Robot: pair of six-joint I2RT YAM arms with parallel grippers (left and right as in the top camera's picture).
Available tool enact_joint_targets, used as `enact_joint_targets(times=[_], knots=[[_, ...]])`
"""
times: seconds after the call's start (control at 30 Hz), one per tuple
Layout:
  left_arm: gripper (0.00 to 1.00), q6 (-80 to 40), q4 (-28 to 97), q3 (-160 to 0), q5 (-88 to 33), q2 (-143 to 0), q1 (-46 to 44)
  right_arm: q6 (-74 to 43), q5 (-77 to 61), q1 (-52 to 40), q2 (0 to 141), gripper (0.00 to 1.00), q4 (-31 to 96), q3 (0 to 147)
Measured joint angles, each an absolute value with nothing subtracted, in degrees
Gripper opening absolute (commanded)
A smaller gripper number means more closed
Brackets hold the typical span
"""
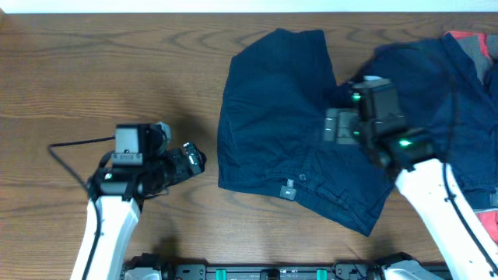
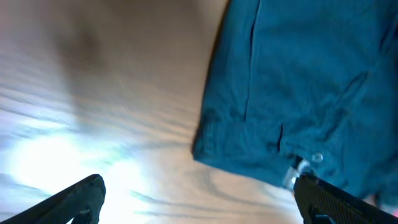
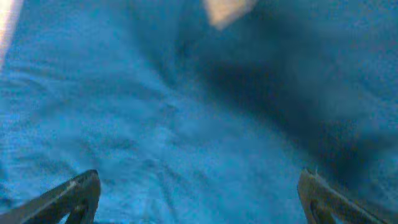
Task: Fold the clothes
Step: 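Drag the navy shorts leftward onto the open table with the right gripper, then grasp the near-left corner of the shorts with the left gripper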
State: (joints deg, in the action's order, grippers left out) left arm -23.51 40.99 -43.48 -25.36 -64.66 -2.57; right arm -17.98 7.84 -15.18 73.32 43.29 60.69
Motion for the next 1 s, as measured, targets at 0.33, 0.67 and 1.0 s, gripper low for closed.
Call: enact_joint_targets(times=[0.33,0.67,1.0], knots=[[0.97,-29.8,31.4,-42.7,-30.6,-84.5,-14.7,-17.7,8.0,-7.5,73.1,0.99,49.2,60.7],[0.06,-31.5,24.8,-42.7,-30.6,-93.2,-18.2,-17.7,8.0,-7.5,73.1,0.99,51.4,60.7],[0.25,-23.6,42.8,-59.6,-15.3,-88.1,1.7,-17.7,9.1,-7.5,73.1,0.99,52.7,60.7]])
